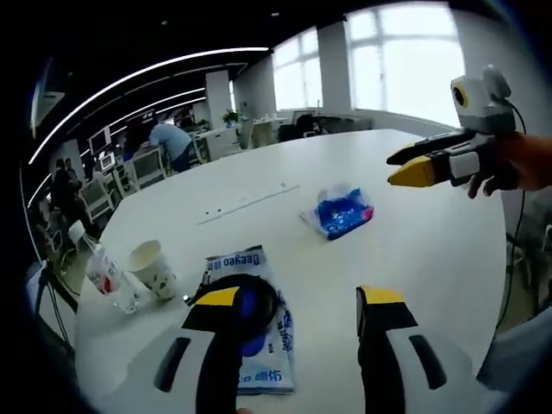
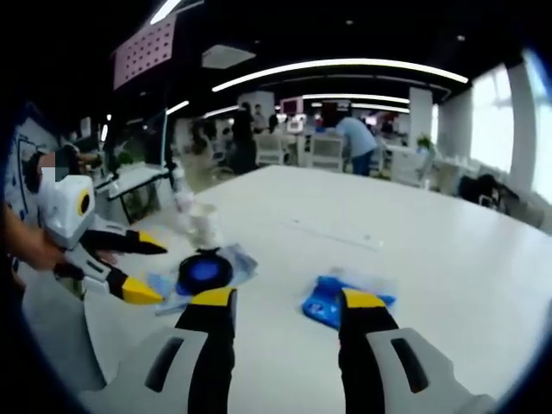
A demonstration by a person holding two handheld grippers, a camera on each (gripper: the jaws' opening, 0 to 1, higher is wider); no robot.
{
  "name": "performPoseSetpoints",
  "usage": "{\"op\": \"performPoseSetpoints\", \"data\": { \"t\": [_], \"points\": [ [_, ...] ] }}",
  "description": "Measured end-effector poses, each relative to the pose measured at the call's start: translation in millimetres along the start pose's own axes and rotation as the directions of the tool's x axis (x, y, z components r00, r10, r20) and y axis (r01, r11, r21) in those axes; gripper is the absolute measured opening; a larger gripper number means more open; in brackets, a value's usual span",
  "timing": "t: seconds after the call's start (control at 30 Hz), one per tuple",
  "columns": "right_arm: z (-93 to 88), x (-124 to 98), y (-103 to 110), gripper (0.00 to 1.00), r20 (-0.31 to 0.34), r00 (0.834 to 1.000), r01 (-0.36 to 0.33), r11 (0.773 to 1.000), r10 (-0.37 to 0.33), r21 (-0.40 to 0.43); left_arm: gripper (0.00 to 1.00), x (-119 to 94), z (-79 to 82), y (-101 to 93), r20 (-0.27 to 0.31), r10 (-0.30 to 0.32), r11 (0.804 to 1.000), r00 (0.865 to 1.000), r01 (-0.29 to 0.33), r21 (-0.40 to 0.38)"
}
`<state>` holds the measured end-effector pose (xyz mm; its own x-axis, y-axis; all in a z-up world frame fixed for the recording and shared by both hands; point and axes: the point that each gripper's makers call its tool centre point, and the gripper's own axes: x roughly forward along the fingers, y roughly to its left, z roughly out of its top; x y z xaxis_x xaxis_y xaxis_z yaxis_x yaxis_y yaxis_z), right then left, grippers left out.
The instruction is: Arrange the tabletop items into an orderly group along one side of the table until the central work area is clear of visible clutter.
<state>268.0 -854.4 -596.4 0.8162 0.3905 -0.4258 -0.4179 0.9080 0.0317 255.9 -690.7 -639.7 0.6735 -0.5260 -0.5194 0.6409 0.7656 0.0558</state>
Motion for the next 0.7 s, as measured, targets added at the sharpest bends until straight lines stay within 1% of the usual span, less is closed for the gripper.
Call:
{"op": "performPoseSetpoints", "data": {
  "t": [0.17,0.23,0.37,0.5,0.7],
  "points": [
    [2.9,-1,7,0.44,-0.002,1.000,0.010,1.000,-0.010,-0.005,0.51,-4,-17.2,10.7,-0.027,-0.003,1.000,1.000,0.002,-0.011],
    [2.5,-2,9,0.43,-0.004,1.000,0.020,1.000,-0.020,-0.007,0.50,-5,-23.5,11.8,-0.032,-0.009,1.000,0.999,0.008,-0.023],
    [-4.1,-2,10,0.43,-0.017,0.999,0.028,1.000,-0.028,0.003,0.50,-4,-34.8,10.8,-0.049,-0.025,0.999,0.998,0.024,-0.024],
    [-10.9,-2,11,0.42,-0.032,0.999,0.040,0.999,-0.039,0.013,0.50,-4,-42.1,8.7,-0.057,-0.045,0.999,0.997,0.044,-0.029],
    [-20.6,-2,20,0.41,-0.059,0.997,0.042,0.999,-0.041,0.013,0.48,-4,-57.6,6.7,-0.080,-0.076,0.997,0.994,0.074,-0.020]
  ]
}}
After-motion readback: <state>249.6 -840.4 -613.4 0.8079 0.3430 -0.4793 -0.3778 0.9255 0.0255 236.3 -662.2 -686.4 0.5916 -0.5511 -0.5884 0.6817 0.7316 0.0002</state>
